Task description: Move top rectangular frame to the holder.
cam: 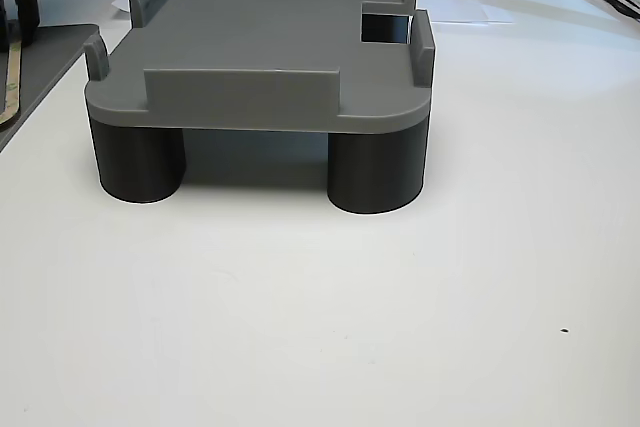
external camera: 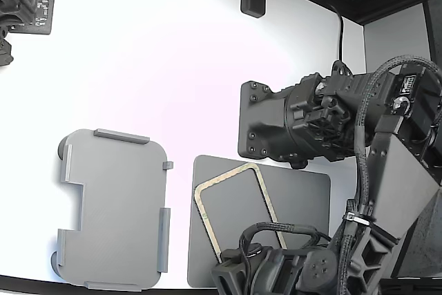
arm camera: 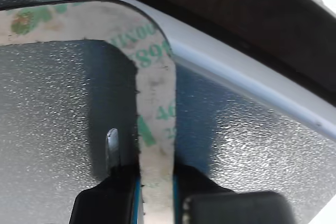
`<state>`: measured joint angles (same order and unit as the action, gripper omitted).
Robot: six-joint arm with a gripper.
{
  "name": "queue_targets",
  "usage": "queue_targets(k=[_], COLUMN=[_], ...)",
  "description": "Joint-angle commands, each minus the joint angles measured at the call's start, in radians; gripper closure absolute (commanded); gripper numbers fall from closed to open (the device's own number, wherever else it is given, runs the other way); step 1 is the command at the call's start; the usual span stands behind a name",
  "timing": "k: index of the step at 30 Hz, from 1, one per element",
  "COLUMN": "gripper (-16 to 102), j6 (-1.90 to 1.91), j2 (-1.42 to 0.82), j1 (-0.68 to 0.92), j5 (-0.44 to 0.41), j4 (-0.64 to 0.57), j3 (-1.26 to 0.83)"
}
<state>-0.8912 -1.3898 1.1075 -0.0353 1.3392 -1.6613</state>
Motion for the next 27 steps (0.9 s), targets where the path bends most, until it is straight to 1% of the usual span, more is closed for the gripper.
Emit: queue_targets(k=[1,4,8,9,12,15,20,22,24,27], gripper=[96,97,97,97,97,97,97,97,97,97], j6=[-0.017,-0.044,-0.026,0.0,0.143,0.413,0.798,0.762,0.795,0.831], j2=[-0.025,-0.025,-0.058,-0.081,-0.161,-0.222,-0.285,-0.319,-0.334,-0.379], j1=[-0.025,-0.026,-0.035,-0.038,-0.04,-0.04,-0.08,-0.109,-0.141,-0.178], j5=[-0.017,-0.023,-0.057,-0.071,-0.155,-0.265,-0.419,-0.442,-0.448,-0.48], j4=[-0.014,-0.011,0.009,-0.002,-0.017,0.025,0.077,0.064,0.086,0.078], j3=[0.012,0.032,0.083,0.087,0.095,0.132,0.181,0.175,0.19,0.179])
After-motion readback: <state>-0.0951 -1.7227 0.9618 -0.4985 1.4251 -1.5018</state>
